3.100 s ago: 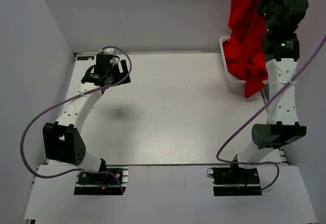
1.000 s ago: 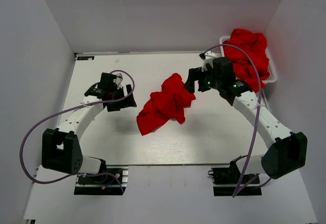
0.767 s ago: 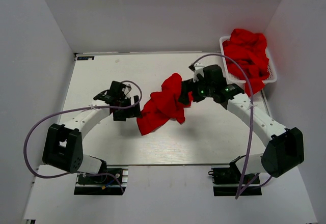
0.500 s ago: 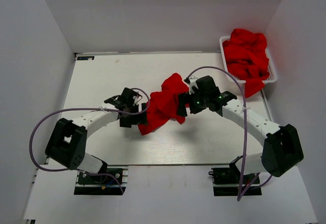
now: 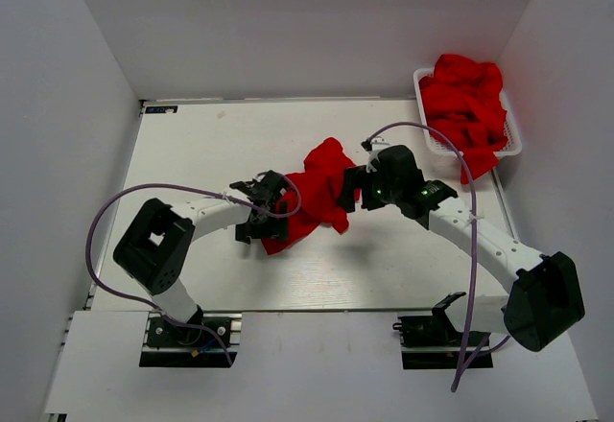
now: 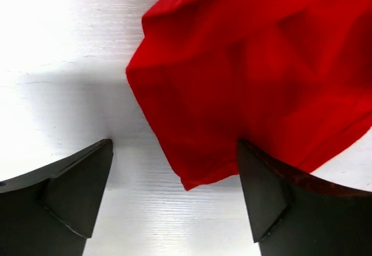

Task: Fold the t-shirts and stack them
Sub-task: Flatten out the tshirt

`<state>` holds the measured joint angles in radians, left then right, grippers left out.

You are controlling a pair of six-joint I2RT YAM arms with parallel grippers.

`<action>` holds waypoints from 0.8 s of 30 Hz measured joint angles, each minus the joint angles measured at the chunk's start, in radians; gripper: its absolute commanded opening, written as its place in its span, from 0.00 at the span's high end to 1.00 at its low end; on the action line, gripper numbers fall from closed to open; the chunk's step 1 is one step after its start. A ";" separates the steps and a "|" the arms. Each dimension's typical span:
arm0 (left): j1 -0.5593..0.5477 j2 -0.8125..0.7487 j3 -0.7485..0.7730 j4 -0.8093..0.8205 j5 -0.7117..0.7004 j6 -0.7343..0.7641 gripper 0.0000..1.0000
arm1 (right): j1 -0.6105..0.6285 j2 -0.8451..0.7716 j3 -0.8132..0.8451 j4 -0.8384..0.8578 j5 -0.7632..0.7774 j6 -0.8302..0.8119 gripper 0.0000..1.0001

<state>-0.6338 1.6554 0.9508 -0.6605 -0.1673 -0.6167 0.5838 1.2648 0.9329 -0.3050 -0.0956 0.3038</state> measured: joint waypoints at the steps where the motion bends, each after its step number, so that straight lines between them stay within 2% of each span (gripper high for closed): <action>1: -0.006 0.004 0.004 -0.001 -0.007 -0.008 0.11 | 0.000 -0.002 0.000 0.001 0.008 0.003 0.10; 4: -0.018 0.009 0.006 0.003 -0.016 -0.028 0.18 | 0.000 -0.002 -0.005 0.002 0.026 0.010 0.10; 7: -0.029 0.012 0.005 0.017 -0.024 -0.040 0.41 | 0.000 -0.006 -0.021 0.001 0.044 0.020 0.10; 8: -0.031 0.012 0.004 0.024 -0.026 -0.043 0.57 | 0.000 -0.009 -0.026 0.001 0.048 0.023 0.10; 10: -0.033 0.013 -0.001 0.045 -0.026 -0.048 0.72 | 0.000 -0.020 -0.035 0.000 0.052 0.028 0.10; 11: -0.034 0.014 -0.002 0.055 -0.025 -0.047 0.96 | 0.000 -0.028 -0.040 0.001 0.052 0.025 0.10; 12: -0.034 0.014 -0.002 0.066 -0.024 -0.056 1.00 | 0.000 -0.037 -0.045 0.000 0.050 0.021 0.10; 19: -0.034 -0.011 -0.029 0.125 -0.015 -0.055 1.00 | 0.037 -0.058 -0.048 -0.006 0.010 -0.045 0.10; 24: -0.034 -0.063 -0.092 0.193 -0.022 -0.057 1.00 | 0.089 0.011 -0.048 0.001 0.010 -0.074 0.10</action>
<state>-0.6678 1.5929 0.8585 -0.4675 -0.1890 -0.6735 0.6731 1.2755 0.8848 -0.3038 -0.0856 0.2295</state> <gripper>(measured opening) 0.025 0.904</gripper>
